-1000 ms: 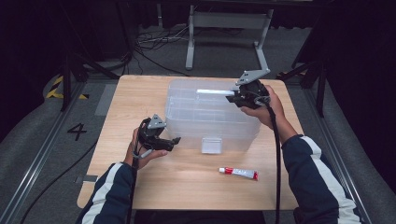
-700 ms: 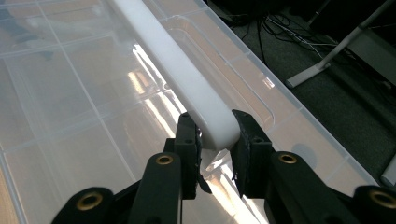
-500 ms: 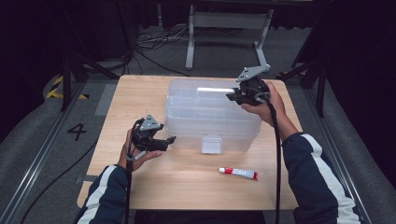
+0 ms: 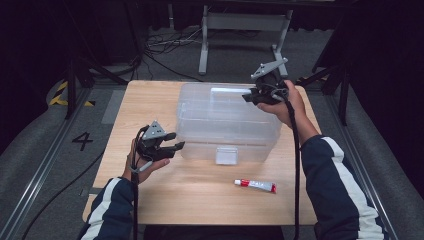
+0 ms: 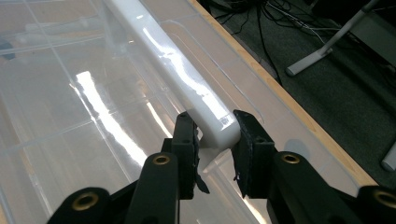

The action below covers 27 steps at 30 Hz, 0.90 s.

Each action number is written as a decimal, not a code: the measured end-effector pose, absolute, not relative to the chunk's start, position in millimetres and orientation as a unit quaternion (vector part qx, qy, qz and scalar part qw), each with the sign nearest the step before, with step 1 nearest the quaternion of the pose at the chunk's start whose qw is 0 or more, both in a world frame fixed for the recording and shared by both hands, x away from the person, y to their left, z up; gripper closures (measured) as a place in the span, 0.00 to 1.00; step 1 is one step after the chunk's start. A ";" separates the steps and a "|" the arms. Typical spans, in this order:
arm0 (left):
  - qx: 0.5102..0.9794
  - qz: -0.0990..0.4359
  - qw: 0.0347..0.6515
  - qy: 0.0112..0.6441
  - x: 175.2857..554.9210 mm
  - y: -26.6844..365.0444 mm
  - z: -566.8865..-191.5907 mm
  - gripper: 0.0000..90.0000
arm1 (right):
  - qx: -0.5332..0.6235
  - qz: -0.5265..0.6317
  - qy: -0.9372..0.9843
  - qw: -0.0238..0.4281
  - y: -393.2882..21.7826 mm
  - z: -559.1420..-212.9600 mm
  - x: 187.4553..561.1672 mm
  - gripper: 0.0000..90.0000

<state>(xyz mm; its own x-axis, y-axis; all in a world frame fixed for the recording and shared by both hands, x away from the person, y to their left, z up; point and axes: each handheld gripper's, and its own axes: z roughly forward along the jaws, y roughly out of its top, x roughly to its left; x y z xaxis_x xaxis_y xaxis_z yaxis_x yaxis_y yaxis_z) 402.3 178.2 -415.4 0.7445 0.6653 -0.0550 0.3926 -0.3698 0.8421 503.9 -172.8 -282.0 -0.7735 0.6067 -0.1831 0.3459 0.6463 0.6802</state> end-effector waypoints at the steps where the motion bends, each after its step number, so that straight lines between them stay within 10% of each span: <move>1: 0.812 0.147 0.462 0.325 402.5 178.6 -414.7 0.62 | 0.270 0.322 0.885 0.202 -172.7 -281.0 505.0 0.80; 27: 0.806 0.163 0.477 0.310 404.4 182.5 -412.6 1.00 | 0.266 0.340 0.869 0.243 -187.0 -271.1 487.1 0.73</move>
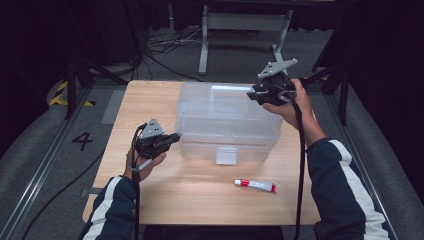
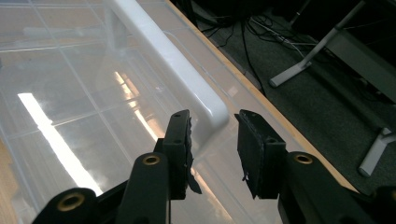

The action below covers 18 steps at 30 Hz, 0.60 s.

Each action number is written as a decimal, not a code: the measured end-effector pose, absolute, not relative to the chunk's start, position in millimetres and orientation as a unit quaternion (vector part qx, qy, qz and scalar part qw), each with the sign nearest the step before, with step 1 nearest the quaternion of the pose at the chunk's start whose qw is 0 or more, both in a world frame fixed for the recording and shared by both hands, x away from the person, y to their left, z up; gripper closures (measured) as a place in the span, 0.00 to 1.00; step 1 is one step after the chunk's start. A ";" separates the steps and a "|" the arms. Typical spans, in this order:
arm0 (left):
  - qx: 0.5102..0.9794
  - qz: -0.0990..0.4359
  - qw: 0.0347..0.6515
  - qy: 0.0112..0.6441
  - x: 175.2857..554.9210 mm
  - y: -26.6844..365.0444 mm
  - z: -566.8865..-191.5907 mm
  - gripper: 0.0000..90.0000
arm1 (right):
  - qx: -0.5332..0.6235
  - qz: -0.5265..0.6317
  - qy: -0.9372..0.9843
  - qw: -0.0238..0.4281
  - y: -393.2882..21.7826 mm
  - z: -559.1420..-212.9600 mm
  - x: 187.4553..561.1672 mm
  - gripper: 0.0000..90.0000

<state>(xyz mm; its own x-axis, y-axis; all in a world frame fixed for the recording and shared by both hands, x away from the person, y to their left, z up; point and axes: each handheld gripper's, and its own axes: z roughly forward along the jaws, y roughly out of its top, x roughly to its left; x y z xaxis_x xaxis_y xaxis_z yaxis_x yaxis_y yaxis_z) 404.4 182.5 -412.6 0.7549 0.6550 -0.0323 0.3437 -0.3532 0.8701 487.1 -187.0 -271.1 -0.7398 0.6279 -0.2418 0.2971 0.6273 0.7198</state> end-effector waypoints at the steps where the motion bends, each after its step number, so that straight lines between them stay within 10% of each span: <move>1: 0.806 0.163 0.477 0.310 404.4 182.5 -412.6 1.00 | 0.265 0.343 0.867 0.246 -189.9 -270.7 485.6 0.72; 18: 0.813 0.162 0.472 0.298 404.5 179.4 -411.8 1.00 | 0.291 0.381 0.827 0.293 -275.3 -283.1 449.5 0.58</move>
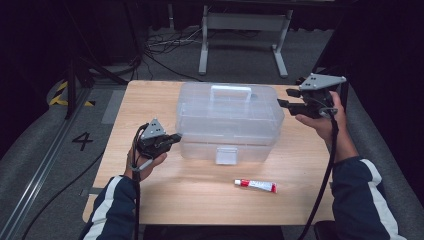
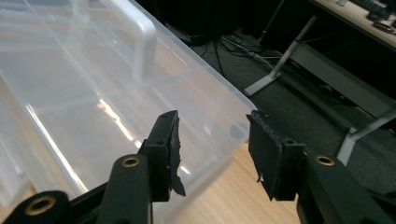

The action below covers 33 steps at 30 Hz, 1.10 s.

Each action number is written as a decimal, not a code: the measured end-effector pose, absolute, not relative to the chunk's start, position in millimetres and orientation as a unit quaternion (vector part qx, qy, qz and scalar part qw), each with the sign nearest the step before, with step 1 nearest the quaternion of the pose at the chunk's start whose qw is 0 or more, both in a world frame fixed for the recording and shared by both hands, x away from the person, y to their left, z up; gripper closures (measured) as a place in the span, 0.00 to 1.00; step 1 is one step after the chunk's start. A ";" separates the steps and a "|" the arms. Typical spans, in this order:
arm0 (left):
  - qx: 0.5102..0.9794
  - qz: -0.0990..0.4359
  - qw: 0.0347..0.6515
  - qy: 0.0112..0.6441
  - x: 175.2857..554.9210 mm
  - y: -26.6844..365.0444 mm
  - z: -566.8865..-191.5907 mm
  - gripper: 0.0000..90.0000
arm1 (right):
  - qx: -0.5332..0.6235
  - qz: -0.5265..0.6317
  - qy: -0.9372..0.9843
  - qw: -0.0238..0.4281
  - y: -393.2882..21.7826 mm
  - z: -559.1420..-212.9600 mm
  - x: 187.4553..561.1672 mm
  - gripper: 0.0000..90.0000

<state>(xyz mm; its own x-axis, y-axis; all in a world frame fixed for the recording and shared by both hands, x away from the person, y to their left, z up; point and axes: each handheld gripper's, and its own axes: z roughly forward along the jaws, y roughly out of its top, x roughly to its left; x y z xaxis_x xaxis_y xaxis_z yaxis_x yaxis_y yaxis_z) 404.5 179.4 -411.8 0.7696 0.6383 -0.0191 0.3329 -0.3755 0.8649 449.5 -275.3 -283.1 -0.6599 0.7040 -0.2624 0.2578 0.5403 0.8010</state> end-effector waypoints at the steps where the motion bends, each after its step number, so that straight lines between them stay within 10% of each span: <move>1: 0.813 0.161 0.473 0.298 404.6 179.3 -411.9 1.00 | 0.292 0.387 0.823 0.295 -280.7 -286.5 446.8 0.57; 33: 0.815 0.166 0.472 0.292 406.3 179.4 -409.2 1.00 | 0.295 0.388 0.840 0.237 -315.1 -382.3 424.2 0.44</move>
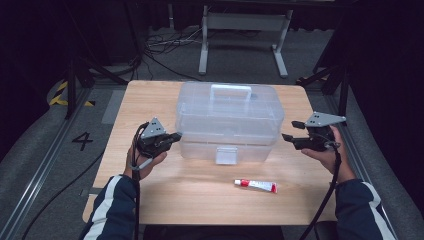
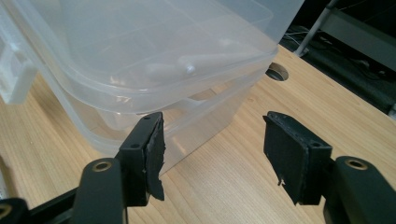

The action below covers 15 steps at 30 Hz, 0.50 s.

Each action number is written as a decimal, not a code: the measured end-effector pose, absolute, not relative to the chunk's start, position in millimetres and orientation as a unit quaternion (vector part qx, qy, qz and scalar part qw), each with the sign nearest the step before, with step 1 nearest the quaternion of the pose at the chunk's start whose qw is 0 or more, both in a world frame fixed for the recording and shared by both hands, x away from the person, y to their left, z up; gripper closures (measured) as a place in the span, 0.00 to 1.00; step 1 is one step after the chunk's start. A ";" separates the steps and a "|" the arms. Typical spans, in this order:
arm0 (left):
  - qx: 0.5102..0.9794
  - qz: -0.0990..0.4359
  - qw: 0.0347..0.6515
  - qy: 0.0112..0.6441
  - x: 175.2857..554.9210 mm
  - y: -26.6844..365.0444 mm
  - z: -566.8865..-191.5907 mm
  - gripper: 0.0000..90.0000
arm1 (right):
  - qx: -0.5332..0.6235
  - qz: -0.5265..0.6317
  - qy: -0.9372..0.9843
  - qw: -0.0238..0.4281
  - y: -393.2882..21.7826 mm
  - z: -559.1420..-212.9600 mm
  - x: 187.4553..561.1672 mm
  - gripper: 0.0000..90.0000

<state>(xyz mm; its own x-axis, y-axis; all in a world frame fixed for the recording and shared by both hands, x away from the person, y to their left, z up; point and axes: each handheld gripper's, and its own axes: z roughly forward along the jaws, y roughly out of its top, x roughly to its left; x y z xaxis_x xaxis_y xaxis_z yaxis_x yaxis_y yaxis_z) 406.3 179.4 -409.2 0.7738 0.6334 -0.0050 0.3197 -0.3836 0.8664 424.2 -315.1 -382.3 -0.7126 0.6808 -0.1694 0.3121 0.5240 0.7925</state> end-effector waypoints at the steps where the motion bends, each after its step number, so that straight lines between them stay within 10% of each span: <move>1: 0.815 0.166 0.472 0.292 406.3 179.5 -409.1 1.00 | 0.294 0.387 0.842 0.234 -313.1 -384.6 424.5 0.44; 15: 0.811 0.168 0.481 0.288 406.5 181.6 -406.5 0.96 | 0.285 0.412 0.824 0.264 -305.0 -390.1 421.2 0.47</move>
